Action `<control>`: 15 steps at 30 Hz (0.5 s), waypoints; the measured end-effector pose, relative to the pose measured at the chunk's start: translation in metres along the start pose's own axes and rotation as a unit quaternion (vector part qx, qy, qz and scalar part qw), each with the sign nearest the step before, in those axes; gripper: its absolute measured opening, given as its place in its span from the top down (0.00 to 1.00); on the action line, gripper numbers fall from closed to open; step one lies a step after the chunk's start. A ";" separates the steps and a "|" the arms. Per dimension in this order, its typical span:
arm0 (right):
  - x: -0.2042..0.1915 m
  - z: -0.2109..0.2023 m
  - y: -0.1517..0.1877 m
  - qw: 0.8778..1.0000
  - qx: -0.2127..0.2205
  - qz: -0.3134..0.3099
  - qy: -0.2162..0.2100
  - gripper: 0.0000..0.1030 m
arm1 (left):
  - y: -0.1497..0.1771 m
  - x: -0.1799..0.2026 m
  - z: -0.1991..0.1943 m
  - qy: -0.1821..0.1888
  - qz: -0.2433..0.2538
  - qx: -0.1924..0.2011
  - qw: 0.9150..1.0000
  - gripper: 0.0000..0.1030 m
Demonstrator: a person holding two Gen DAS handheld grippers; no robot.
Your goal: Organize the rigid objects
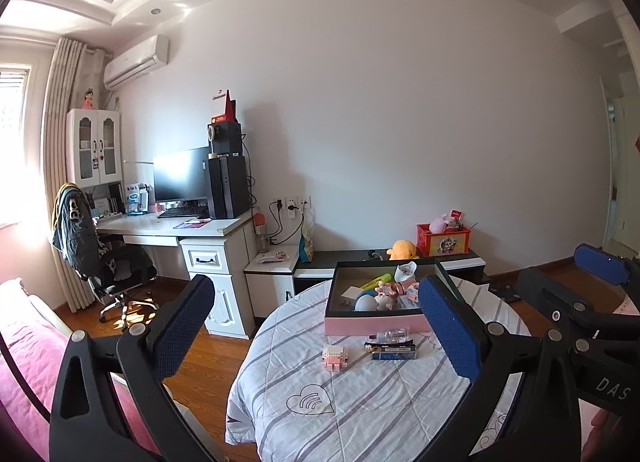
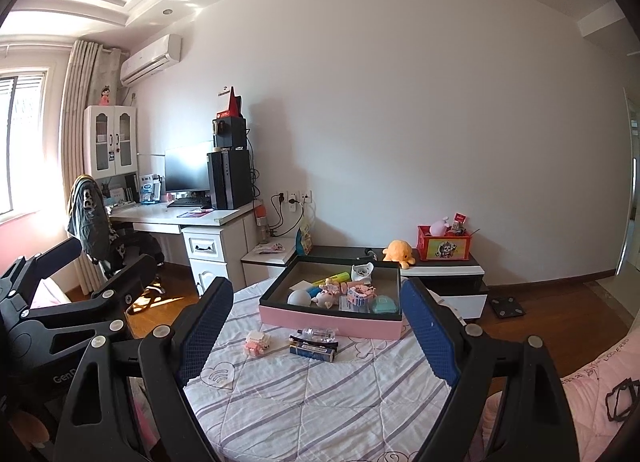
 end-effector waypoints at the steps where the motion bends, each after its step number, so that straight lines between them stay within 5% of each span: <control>1: 0.000 0.002 0.001 1.000 -0.002 0.000 0.000 0.15 | 0.001 0.000 0.002 0.000 0.000 -0.002 1.000 0.00; 15: 0.004 0.044 0.023 0.999 -0.051 0.006 0.004 0.15 | 0.025 0.003 0.053 0.005 0.004 -0.055 0.998 0.00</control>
Point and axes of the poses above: each gripper's, at about its wrist camera, not at the fingertips, and z roughly the way its jaws point, x to its right, y to its underside, the point moved 2 cm from there along z, roughly the way its jaws point, and after that the axes turned 6 degrees about y, right-handed, at the moved point
